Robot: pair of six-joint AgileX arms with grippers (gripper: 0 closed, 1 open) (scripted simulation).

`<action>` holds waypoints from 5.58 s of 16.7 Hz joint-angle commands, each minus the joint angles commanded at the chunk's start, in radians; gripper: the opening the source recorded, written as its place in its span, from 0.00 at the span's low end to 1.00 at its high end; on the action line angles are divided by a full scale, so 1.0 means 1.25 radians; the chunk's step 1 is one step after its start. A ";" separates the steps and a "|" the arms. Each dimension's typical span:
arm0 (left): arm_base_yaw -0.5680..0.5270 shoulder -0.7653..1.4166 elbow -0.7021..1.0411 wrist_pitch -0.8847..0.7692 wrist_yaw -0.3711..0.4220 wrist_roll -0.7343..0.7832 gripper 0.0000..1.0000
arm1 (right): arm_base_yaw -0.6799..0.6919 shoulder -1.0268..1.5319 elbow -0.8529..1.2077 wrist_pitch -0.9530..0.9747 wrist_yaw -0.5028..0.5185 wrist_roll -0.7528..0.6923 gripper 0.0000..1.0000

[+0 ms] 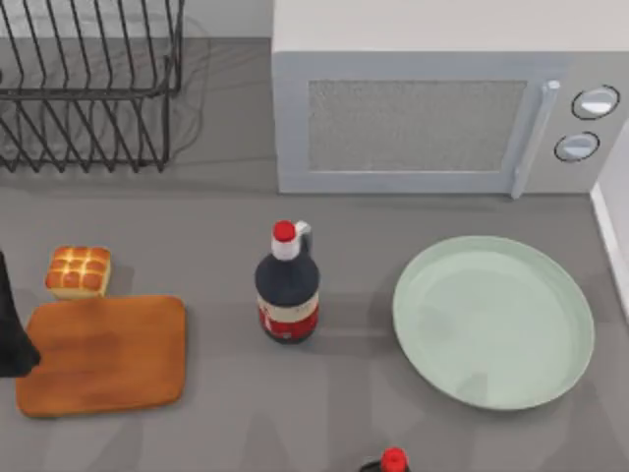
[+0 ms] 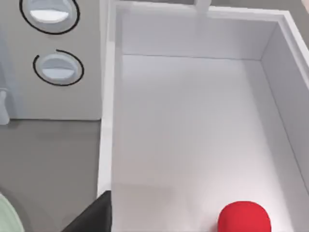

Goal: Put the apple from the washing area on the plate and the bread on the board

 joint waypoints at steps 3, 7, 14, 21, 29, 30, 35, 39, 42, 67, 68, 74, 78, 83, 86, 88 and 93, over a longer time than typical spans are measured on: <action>0.000 0.000 0.000 0.000 0.000 0.000 1.00 | -0.042 0.256 0.185 -0.125 0.000 -0.040 1.00; 0.000 0.000 0.000 0.000 0.000 0.000 1.00 | -0.097 0.600 0.428 -0.288 0.001 -0.092 1.00; 0.000 0.000 0.000 0.000 0.000 0.000 1.00 | -0.169 1.045 0.742 -0.500 0.001 -0.160 1.00; 0.000 0.000 0.000 0.000 0.000 0.000 1.00 | -0.183 1.129 0.805 -0.543 0.001 -0.174 1.00; 0.000 0.000 0.000 0.000 0.000 0.000 1.00 | -0.180 1.209 0.753 -0.413 0.002 -0.172 1.00; 0.000 0.000 0.000 0.000 0.000 0.000 1.00 | -0.180 1.233 0.739 -0.371 0.002 -0.172 1.00; 0.000 0.000 0.000 0.000 0.000 0.000 1.00 | -0.182 1.345 0.669 -0.183 0.003 -0.170 1.00; 0.000 0.000 0.000 0.000 0.000 0.000 1.00 | -0.182 1.366 0.656 -0.156 0.003 -0.170 1.00; 0.000 0.000 0.000 0.000 0.000 0.000 1.00 | -0.182 1.366 0.656 -0.156 0.003 -0.170 0.92; 0.000 0.000 0.000 0.000 0.000 0.000 1.00 | -0.181 1.279 0.695 -0.243 -0.009 -0.164 0.00; 0.000 0.000 0.000 0.000 0.000 0.000 1.00 | -0.181 1.259 0.707 -0.279 -0.010 -0.164 0.00; 0.000 0.000 0.000 0.000 0.000 0.000 1.00 | -0.181 1.159 0.768 -0.440 -0.011 -0.165 0.00; 0.000 0.000 0.000 0.000 0.000 0.000 1.00 | -0.181 1.161 0.766 -0.439 -0.011 -0.164 0.00; 0.000 0.000 0.000 0.000 0.000 0.000 1.00 | -0.122 1.112 0.778 -0.492 -0.020 -0.113 0.00; 0.000 0.000 0.000 0.000 0.000 0.000 1.00 | -0.049 1.077 0.762 -0.549 -0.027 -0.045 0.00; 0.000 0.000 0.000 0.000 0.000 0.000 1.00 | 0.010 1.053 0.745 -0.592 -0.029 0.011 0.00; 0.000 0.000 0.000 0.000 0.000 0.000 1.00 | 0.174 1.000 0.706 -0.695 -0.028 0.171 0.00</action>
